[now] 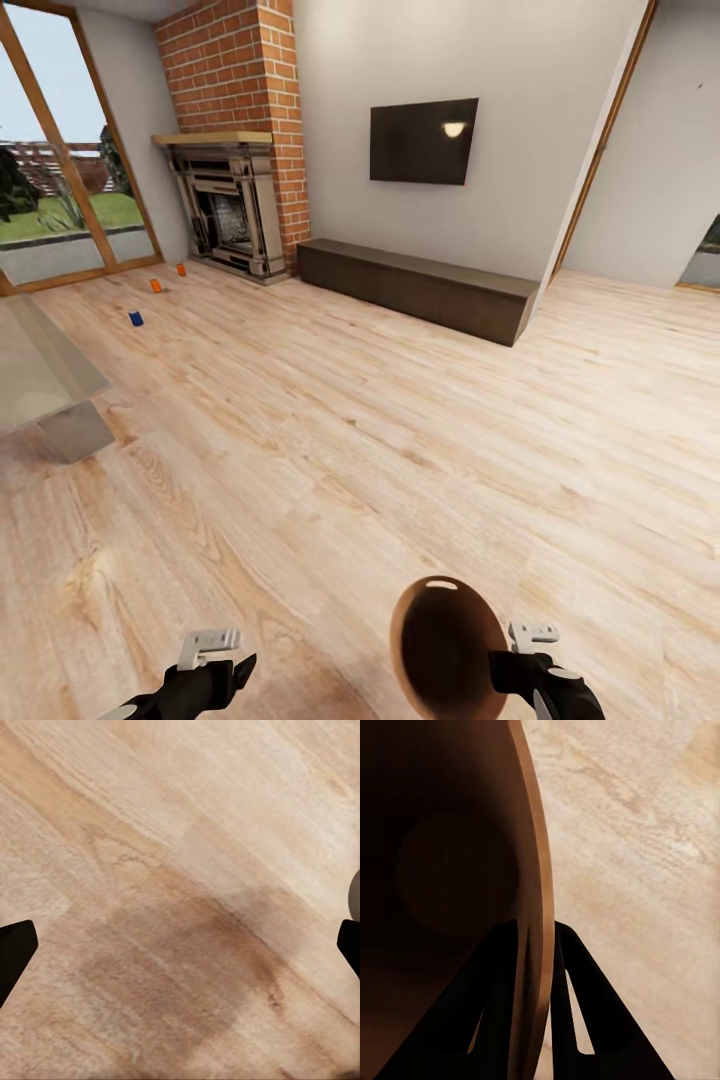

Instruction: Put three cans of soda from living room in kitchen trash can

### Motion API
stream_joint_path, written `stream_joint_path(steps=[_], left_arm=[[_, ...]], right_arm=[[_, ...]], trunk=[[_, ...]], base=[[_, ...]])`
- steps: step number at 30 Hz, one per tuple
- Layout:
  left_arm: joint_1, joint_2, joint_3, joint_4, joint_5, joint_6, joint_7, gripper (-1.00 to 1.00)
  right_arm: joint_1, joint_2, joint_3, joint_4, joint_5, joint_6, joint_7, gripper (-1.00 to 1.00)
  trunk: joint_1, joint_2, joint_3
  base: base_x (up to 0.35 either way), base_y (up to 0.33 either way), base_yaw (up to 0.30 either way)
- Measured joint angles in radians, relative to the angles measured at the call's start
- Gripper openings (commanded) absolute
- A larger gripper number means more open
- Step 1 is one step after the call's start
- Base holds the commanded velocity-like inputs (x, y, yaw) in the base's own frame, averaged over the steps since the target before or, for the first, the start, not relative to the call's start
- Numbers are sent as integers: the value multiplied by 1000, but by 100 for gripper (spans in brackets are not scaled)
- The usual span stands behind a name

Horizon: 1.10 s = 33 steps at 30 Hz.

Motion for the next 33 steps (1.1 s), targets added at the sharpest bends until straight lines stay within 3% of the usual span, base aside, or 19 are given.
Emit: stream_joint_path(steps=[9, 19, 33], left_arm=[[-1, 0, 0, 22, 1, 0, 0, 100], [-1, 0, 0, 32, 2, 0, 0, 100], [-1, 0, 0, 34, 0, 0, 0, 100]], right_arm=[[1, -2, -2, 1, 1, -6, 1, -100], [3, -3, -1, 1, 0, -62, 0, -100], [3, -2, -1, 2, -2, -67, 0, -100]], trunk=[[-35, 63, 34], [-73, 133, 80], [-126, 231, 146]], base=[[0, 0, 9], [0, 0, 67], [0, 0, 92]])
